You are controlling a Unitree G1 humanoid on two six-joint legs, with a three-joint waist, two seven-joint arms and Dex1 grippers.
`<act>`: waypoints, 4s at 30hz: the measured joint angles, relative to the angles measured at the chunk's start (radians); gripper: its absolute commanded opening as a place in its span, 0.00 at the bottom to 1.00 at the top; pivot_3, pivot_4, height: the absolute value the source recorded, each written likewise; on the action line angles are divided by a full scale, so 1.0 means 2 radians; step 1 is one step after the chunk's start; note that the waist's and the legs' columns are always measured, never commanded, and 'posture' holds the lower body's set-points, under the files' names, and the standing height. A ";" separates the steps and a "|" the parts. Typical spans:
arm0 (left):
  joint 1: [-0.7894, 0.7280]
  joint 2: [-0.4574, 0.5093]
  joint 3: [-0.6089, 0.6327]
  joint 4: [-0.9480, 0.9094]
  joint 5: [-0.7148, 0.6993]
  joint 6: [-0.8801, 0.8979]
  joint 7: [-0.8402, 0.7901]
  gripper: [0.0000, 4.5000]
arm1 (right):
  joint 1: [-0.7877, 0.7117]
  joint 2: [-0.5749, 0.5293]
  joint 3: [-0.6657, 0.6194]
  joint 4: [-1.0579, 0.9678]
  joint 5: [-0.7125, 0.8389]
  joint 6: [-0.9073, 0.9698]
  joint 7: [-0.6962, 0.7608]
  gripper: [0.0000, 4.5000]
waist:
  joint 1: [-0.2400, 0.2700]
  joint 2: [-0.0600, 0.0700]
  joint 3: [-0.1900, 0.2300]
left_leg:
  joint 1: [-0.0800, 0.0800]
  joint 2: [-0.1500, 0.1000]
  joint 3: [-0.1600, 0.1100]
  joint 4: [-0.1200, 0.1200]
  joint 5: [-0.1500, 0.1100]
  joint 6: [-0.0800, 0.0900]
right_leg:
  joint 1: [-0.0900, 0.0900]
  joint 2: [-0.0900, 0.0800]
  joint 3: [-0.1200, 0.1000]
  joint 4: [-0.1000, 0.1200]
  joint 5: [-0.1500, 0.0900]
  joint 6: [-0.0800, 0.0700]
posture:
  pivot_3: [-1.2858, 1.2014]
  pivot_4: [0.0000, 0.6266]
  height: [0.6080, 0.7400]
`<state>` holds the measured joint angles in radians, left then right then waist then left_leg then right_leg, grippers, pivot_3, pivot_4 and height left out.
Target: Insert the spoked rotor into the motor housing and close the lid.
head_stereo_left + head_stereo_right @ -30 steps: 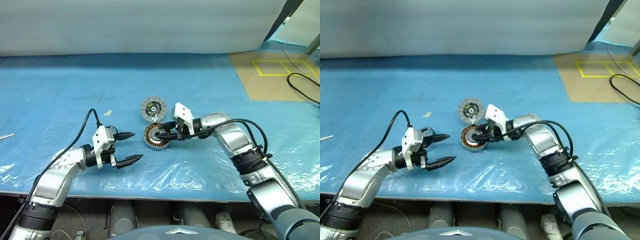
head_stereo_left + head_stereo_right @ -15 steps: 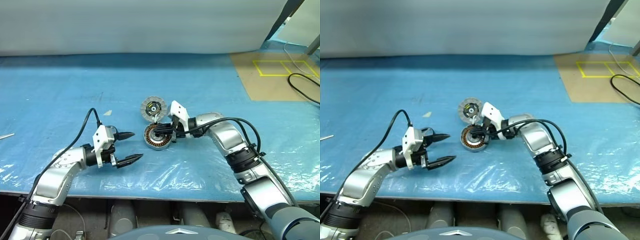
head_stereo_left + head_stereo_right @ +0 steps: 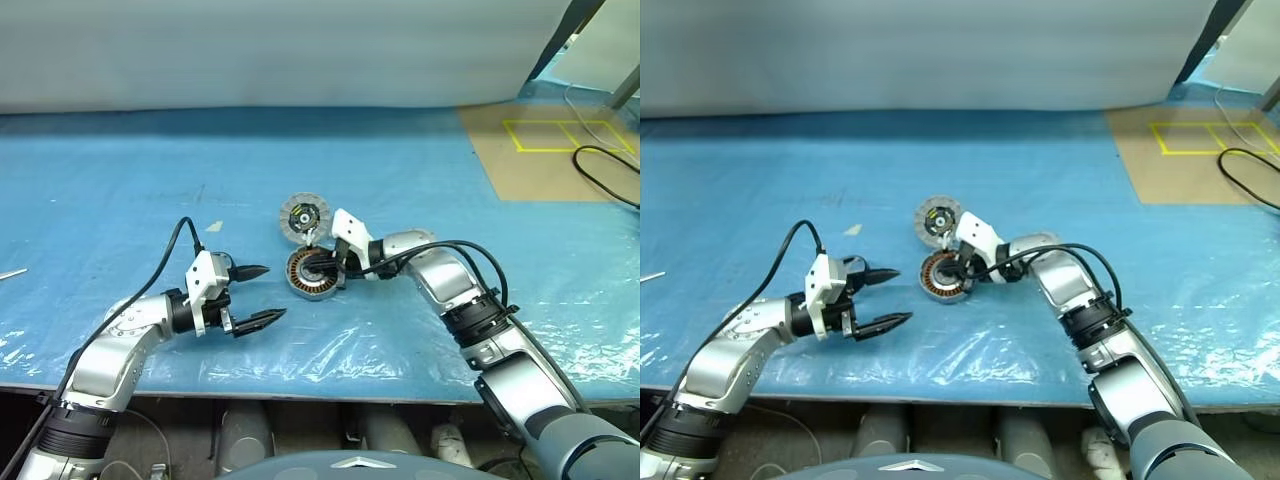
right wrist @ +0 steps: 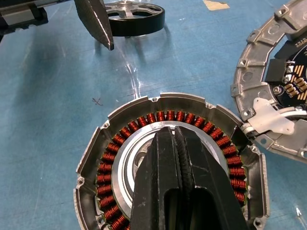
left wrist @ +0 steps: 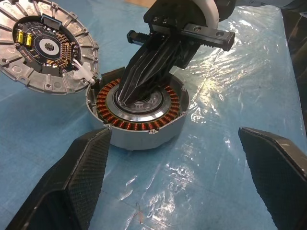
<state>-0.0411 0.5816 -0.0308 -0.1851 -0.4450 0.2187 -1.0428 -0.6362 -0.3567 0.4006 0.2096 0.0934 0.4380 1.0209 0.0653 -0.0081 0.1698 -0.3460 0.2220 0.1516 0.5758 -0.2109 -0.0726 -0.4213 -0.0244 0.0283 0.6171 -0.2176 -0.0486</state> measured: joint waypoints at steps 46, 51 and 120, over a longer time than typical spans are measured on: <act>-0.012 0.000 -0.005 0.008 0.000 0.006 -0.011 1.00 | 0.025 0.002 -0.040 -0.023 0.059 0.060 0.026 0.01 | -0.002 0.000 0.000 | -0.001 0.000 0.000 0.000 0.000 0.000 | -0.002 0.000 0.000 0.000 0.000 0.000 | 0.52 0.24 1.00; -0.005 0.001 0.001 0.006 -0.008 0.013 -0.008 1.00 | 0.004 -0.024 -0.078 -0.085 0.114 0.126 0.044 0.01 | 0.000 0.000 0.000 | -0.001 0.000 0.000 -0.001 0.000 0.000 | -0.002 0.000 0.000 -0.001 0.000 0.000 | 0.52 0.24 1.00; -0.372 0.114 -0.130 0.436 0.201 -0.095 -0.252 1.00 | 0.173 -0.125 -0.115 -0.282 0.177 0.139 -0.051 0.01 | 0.015 0.000 0.000 | -0.002 0.000 -0.001 0.000 0.000 -0.001 | -0.002 0.000 0.000 0.000 0.001 0.001 | 0.52 0.24 1.00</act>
<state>-0.7847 0.8095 -0.2902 0.6866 -0.0428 0.0286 -1.5460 -0.2903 -0.6067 0.1706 -0.3542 0.4480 0.7156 0.9194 0.0960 -0.0084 0.1697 -0.3502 0.2211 0.1501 0.5757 -0.2113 -0.0744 -0.4248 -0.0247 0.0278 0.6169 -0.2166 -0.0466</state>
